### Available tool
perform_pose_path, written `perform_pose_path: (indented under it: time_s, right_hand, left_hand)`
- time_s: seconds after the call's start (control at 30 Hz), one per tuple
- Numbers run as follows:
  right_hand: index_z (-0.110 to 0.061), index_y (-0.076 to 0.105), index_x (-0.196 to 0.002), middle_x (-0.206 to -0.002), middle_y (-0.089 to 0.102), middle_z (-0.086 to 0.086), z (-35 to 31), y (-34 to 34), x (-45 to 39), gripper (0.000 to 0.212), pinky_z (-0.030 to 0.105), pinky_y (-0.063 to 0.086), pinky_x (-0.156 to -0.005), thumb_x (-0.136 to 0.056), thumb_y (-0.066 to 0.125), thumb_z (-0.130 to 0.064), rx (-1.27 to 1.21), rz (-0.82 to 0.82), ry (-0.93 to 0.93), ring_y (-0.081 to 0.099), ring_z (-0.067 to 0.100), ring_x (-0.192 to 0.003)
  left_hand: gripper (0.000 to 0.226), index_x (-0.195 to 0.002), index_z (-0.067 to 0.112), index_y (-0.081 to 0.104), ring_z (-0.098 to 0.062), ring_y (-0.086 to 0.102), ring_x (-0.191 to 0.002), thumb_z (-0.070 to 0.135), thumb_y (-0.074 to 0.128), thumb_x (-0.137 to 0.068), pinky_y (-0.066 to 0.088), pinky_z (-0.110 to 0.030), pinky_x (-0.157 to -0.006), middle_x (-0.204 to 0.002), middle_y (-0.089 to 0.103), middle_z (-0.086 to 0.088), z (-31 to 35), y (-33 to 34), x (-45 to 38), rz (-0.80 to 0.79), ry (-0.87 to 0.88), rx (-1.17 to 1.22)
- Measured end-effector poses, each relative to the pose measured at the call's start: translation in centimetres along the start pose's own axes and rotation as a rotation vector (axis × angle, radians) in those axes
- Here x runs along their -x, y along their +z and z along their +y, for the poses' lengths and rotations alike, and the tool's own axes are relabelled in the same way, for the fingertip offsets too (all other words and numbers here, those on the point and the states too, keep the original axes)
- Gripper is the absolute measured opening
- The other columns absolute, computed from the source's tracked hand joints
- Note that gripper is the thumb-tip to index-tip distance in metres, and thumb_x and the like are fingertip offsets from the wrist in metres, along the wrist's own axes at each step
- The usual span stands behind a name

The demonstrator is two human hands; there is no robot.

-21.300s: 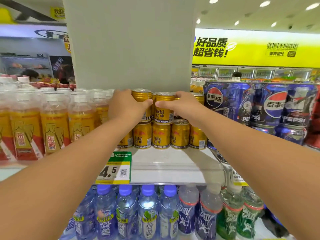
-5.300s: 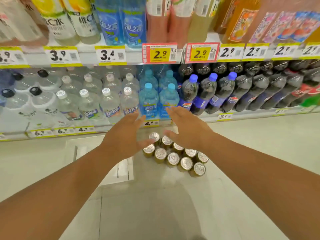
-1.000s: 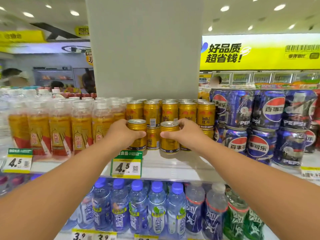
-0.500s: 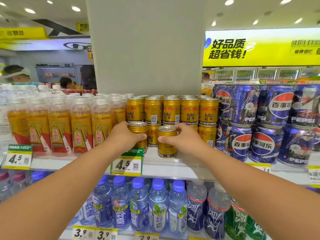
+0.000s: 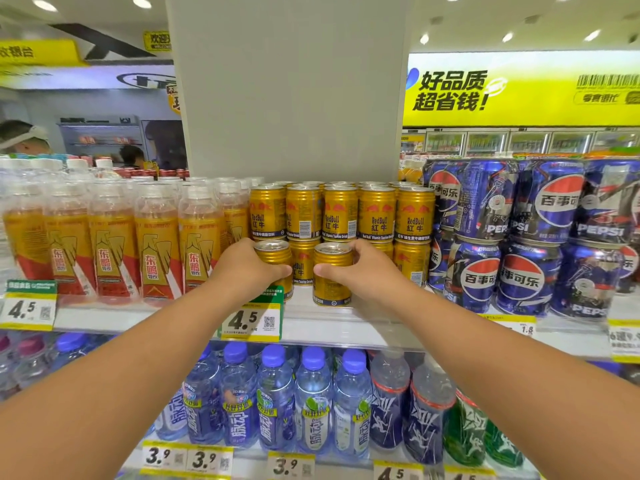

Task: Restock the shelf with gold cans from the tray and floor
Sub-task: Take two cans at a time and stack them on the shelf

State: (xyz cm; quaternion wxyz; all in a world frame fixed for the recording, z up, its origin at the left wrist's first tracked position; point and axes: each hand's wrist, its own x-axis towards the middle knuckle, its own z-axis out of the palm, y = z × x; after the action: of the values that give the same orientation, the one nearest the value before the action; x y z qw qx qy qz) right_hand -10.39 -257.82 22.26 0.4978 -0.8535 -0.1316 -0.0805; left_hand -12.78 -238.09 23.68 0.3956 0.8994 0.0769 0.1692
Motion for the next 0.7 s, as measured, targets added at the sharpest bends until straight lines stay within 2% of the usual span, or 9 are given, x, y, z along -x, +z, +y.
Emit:
perform_pose_path:
  time_s: [0.17,0.27,0.33,0.4,0.47,0.57,0.63,0.7]
  right_hand:
    - [-0.028,0.049,-0.135,-0.13,0.059,-0.011,-0.2,0.0,0.3,0.074,0.035,0.05,-0.098,-0.073,0.082,-0.049,0.036,0.006,0.002,0.058,0.013,-0.117]
    - [-0.024,0.047,-0.135,-0.126,0.059,-0.01,-0.6,-0.4,0.7,0.075,0.03,0.05,-0.093,-0.074,0.081,-0.051,0.114,0.044,0.008,0.058,0.013,-0.115]
    - [-0.022,0.044,-0.138,-0.126,0.055,-0.01,-1.1,-0.7,1.0,0.079,0.031,0.05,-0.093,-0.075,0.078,-0.055,0.205,0.097,-0.011,0.056,0.015,-0.117]
    - [-0.022,0.043,-0.14,-0.132,0.053,-0.005,-1.9,-0.9,1.2,0.08,0.036,0.051,-0.094,-0.077,0.072,-0.061,0.387,0.197,-0.112,0.053,0.017,-0.12]
    - [-0.021,0.047,-0.139,-0.132,0.054,-0.002,-2.9,-0.7,1.1,0.072,0.037,0.049,-0.096,-0.082,0.067,-0.061,0.549,0.274,-0.271,0.051,0.018,-0.122]
    - [-0.021,0.054,-0.134,-0.127,0.057,-0.002,-4.8,0.3,1.0,0.058,0.036,0.048,-0.098,-0.087,0.064,-0.055,0.612,0.208,-0.447,0.051,0.017,-0.121]
    - [-0.02,0.054,-0.132,-0.126,0.058,-0.001,-5.9,1.5,0.8,0.057,0.037,0.049,-0.096,-0.088,0.063,-0.055,0.652,0.105,-0.444,0.054,0.018,-0.117]
    - [-0.018,0.056,-0.129,-0.123,0.061,0.001,-7.0,2.8,0.3,0.058,0.04,0.047,-0.096,-0.088,0.061,-0.058,0.724,0.02,-0.374,0.056,0.021,-0.114]
  left_hand:
    - [0.061,-0.126,0.022,0.054,-0.015,0.058,-0.101,0.041,0.083,-0.075,0.049,-0.035,-0.086,-0.124,0.064,0.002,-0.1,-0.9,0.9,0.022,0.067,0.006]
    - [0.061,-0.134,0.022,0.048,-0.008,0.049,-0.099,0.04,0.077,-0.083,0.042,-0.028,-0.08,-0.132,0.059,0.002,-0.2,-1.8,2.3,0.043,0.169,-0.052]
    - [0.063,-0.141,0.022,0.045,-0.009,0.051,-0.106,0.044,0.07,-0.087,0.041,-0.027,-0.083,-0.137,0.056,0.003,-0.4,-2.9,3.4,0.053,0.231,-0.16]
    - [0.066,-0.144,0.025,0.045,-0.014,0.052,-0.123,0.052,0.065,-0.088,0.044,-0.031,-0.094,-0.142,0.053,0.006,-1.2,-3.9,4.2,0.072,0.273,-0.273]
    - [0.068,-0.144,0.028,0.047,-0.015,0.05,-0.129,0.06,0.062,-0.086,0.045,-0.036,-0.102,-0.144,0.053,0.007,-2.1,-4.7,4.9,0.058,0.282,-0.315]
    - [0.065,-0.143,0.031,0.05,-0.013,0.048,-0.131,0.062,0.06,-0.086,0.04,-0.031,-0.103,-0.145,0.052,0.01,-3.0,-5.3,6.3,0.037,0.318,-0.364]
    - [0.064,-0.143,0.032,0.05,-0.01,0.048,-0.132,0.063,0.058,-0.087,0.037,-0.027,-0.103,-0.148,0.048,0.012,-3.8,-5.4,7.1,0.026,0.34,-0.413]
    - [0.066,-0.145,0.036,0.046,-0.008,0.042,-0.137,0.066,0.055,-0.086,0.036,-0.029,-0.108,-0.153,0.041,0.012,-4.9,-5.5,7.5,0.016,0.353,-0.466]
